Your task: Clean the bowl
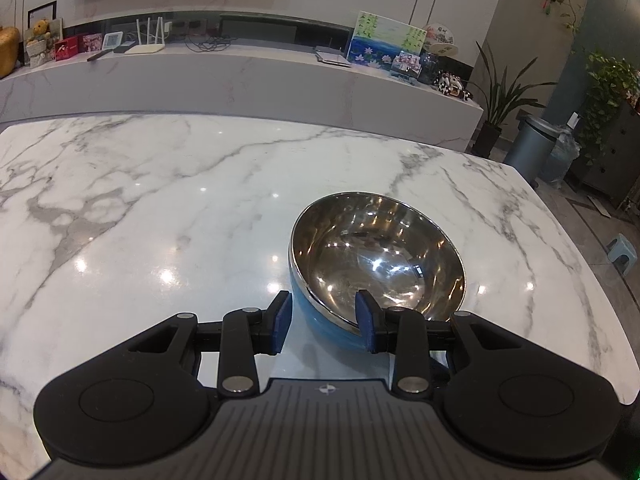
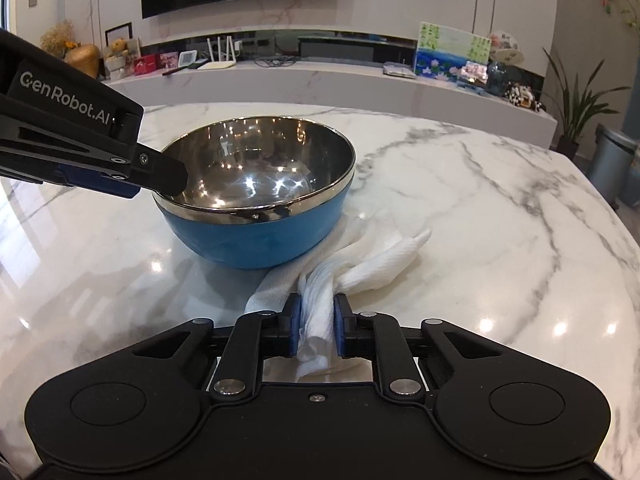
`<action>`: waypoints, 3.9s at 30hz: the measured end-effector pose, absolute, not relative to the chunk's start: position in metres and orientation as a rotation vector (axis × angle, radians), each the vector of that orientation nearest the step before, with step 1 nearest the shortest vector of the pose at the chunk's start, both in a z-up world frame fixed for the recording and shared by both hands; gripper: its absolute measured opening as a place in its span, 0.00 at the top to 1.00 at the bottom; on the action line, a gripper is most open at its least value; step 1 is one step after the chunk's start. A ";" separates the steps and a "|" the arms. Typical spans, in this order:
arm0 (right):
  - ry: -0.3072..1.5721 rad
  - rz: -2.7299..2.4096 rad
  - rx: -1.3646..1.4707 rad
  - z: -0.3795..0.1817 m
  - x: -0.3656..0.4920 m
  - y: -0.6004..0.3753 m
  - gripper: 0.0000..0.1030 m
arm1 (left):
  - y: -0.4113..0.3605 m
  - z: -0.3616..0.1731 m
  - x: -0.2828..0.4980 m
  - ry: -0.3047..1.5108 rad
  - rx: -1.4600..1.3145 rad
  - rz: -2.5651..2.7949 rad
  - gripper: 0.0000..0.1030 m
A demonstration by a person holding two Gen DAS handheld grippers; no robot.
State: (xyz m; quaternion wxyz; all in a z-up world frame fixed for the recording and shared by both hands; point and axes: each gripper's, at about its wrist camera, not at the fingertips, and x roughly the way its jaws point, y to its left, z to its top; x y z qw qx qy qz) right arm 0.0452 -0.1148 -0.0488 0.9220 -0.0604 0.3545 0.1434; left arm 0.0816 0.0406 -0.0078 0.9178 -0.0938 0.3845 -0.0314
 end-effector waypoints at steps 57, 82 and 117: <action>0.715 0.236 -0.167 -0.051 0.038 -0.119 0.84 | 0.036 -0.010 0.084 0.801 -0.192 -0.093 0.69; 0.639 0.343 -0.318 -0.033 0.022 -0.092 0.85 | 0.038 -0.011 0.084 0.805 -0.190 -0.082 0.68; 0.682 0.354 -0.289 -0.044 0.066 -0.131 0.82 | 0.037 -0.017 0.082 0.808 -0.155 -0.090 0.68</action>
